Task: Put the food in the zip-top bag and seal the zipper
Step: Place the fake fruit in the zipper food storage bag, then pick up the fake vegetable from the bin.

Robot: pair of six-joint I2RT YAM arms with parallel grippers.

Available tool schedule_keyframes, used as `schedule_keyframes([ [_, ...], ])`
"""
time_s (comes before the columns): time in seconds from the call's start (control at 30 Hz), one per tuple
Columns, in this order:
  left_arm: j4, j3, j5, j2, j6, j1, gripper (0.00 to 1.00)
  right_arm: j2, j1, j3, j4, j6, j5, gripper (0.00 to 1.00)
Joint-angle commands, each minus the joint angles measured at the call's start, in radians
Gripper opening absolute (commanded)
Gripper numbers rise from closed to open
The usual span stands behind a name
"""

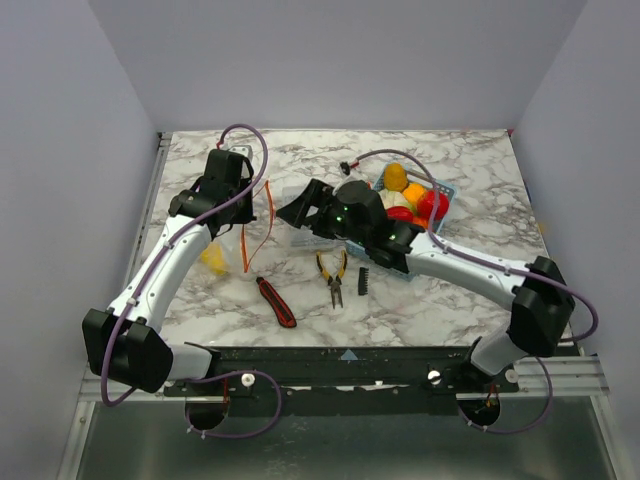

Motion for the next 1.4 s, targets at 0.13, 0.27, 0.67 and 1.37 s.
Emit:
schedule_keyframes([
  [0.13,0.017,-0.001,0.033,-0.022,-0.008,-0.003,0.00,-0.160,0.004,0.034,-0.494,-0.203,0.627,0.91],
  [0.27,0.019,-0.004,0.039,-0.024,-0.009,-0.003,0.00,-0.216,-0.022,-0.003,-0.551,-0.270,0.761,1.00],
  [0.67,0.020,-0.003,0.035,-0.018,-0.009,-0.003,0.00,-0.203,-0.250,-0.038,-0.527,-0.458,0.660,1.00],
  [1.37,0.018,0.000,0.047,-0.010,-0.009,-0.003,0.00,0.079,-0.328,-0.023,-0.461,-0.528,0.550,1.00],
])
